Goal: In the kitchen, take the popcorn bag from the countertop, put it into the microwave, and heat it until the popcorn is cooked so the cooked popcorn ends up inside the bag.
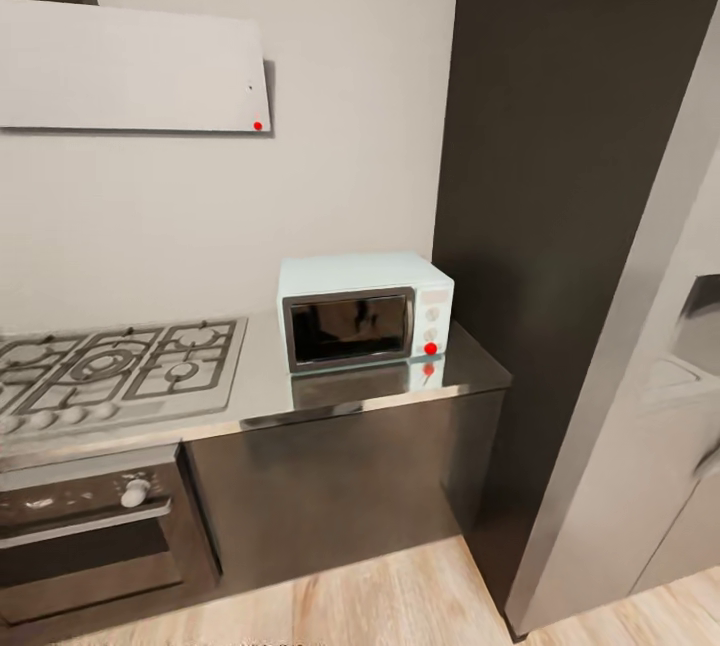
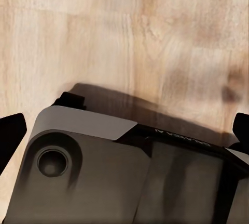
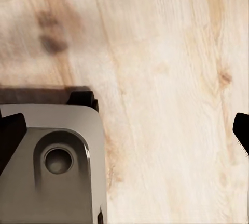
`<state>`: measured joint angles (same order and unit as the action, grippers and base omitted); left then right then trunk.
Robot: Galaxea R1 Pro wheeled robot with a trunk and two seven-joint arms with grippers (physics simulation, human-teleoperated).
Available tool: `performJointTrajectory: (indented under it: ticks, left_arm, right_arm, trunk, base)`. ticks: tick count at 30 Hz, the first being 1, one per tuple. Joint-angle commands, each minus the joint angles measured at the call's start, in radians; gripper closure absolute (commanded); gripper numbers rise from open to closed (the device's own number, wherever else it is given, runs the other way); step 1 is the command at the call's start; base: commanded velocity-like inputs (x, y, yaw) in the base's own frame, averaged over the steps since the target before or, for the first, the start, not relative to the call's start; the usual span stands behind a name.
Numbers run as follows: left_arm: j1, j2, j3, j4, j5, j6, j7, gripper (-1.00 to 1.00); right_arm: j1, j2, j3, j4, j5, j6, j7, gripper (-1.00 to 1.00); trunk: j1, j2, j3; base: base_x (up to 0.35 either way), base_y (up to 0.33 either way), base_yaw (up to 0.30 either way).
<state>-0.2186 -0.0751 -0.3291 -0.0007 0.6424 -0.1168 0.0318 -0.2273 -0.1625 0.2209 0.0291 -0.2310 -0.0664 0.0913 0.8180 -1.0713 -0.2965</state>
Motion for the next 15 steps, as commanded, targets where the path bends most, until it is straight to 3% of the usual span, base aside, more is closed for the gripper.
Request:
performJointTrajectory:
  ticks: [1,15]
  left_arm:
    - [-0.001,-0.001,-0.008,0.001,0.006,-0.003,0.003,-1.00]
    - [-0.001,-0.002,-0.008,0.001,0.005,-0.001,0.007,-1.00]
  right_arm:
    - [-0.001,0.000,0.008,0.003,-0.010,-0.007,0.005,-1.00]
    - [-0.001,0.000,0.009,0.003,-0.008,-0.007,0.005,-1.00]
  trunk:
    - [0.000,-0.001,-0.001]
    - [0.000,-0.001,-0.001]
  base:
    - [0.000,0.000,0.277]
    - [0.000,0.000,0.277]
